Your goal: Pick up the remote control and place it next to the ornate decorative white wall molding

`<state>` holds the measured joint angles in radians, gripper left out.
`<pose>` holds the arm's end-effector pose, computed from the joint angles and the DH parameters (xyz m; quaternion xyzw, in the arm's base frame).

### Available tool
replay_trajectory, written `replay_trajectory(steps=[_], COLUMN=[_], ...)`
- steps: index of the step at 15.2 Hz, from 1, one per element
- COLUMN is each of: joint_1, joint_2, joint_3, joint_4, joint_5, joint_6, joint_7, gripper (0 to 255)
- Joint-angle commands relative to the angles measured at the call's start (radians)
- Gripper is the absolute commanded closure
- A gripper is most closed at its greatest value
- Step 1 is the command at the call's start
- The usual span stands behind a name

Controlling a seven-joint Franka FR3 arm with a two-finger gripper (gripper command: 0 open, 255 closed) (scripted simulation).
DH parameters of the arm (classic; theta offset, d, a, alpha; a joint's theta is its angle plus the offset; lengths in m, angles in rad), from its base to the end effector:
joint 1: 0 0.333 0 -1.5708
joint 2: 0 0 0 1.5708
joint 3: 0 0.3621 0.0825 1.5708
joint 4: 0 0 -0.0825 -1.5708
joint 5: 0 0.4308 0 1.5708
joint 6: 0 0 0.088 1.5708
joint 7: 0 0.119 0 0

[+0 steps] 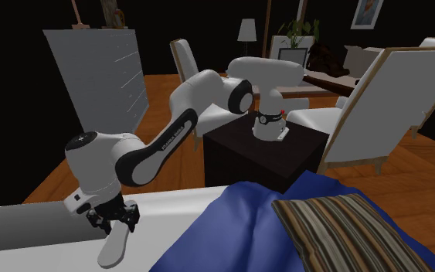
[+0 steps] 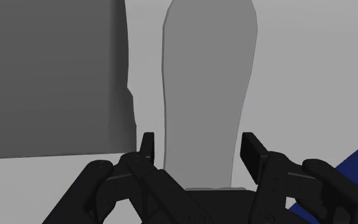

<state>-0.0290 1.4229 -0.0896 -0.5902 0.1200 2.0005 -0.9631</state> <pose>0.8804 -0.0515 0.0761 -0.9069 -0.4213 -0.0006 0.0112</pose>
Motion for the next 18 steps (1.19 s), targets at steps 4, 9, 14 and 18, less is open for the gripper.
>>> replay_trajectory(steps=[4, 9, 14, 18], joint_1=[-0.001, -0.001, -0.001, 0.011], joint_2=[0.033, 0.032, 0.034, -0.150], joint_3=[0.001, 0.001, 0.001, -0.007], joint_4=[0.041, 0.039, 0.043, -0.168], joint_5=[-0.001, -0.001, -0.001, 0.005], joint_6=[-0.007, -0.007, -0.008, 0.017], joint_7=[0.003, 0.003, 0.003, -0.008], gripper=[255, 0, 0, 0])
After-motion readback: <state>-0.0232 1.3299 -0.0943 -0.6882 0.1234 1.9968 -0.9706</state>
